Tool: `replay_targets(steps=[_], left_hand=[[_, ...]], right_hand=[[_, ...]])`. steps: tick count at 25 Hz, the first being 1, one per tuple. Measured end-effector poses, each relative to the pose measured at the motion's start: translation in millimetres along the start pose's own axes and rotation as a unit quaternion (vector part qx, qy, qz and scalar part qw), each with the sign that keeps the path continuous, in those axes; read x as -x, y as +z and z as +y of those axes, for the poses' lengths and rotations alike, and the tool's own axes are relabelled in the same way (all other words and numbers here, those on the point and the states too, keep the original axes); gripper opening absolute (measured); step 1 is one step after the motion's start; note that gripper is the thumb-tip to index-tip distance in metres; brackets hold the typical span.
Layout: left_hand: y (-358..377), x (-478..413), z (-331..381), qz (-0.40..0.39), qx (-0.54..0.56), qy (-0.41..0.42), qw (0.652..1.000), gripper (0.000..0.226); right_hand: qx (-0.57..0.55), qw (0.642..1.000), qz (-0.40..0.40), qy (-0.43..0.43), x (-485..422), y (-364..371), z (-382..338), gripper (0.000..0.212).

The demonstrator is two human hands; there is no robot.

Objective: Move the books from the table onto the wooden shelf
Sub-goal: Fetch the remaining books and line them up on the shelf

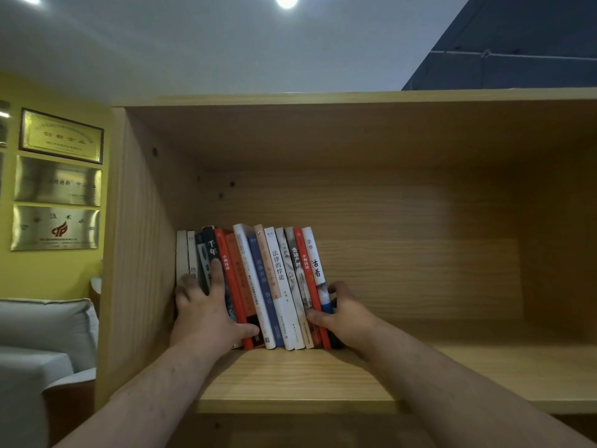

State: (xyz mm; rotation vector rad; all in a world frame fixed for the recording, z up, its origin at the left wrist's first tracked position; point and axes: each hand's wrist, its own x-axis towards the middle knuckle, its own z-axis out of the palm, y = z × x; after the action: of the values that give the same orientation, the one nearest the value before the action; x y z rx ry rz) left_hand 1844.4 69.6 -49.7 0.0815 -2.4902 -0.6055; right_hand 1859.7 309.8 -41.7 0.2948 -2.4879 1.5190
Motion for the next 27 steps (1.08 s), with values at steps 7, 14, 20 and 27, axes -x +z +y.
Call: replay_targets(steps=[7,14,20,27], left_hand=[[-6,-10,-7,0.124,0.349,-0.116,0.922,0.052],[-1,-25,-7,0.091,0.423,-0.163,0.887,0.033],[-15,-2,-15,0.160,0.423,-0.119,0.884,0.023],[-19,13,-19,0.185,0.427,-0.051,0.884,0.035]], right_hand=[[0.041,0.999,0.009,-0.020,-5,-1,7,0.054],[0.057,0.998,0.002,-0.027,0,-1,8,0.054],[0.066,0.998,-0.009,-0.024,4,0,4,0.046],[0.017,0.999,-0.027,-0.022,-10,21,-2,0.048]])
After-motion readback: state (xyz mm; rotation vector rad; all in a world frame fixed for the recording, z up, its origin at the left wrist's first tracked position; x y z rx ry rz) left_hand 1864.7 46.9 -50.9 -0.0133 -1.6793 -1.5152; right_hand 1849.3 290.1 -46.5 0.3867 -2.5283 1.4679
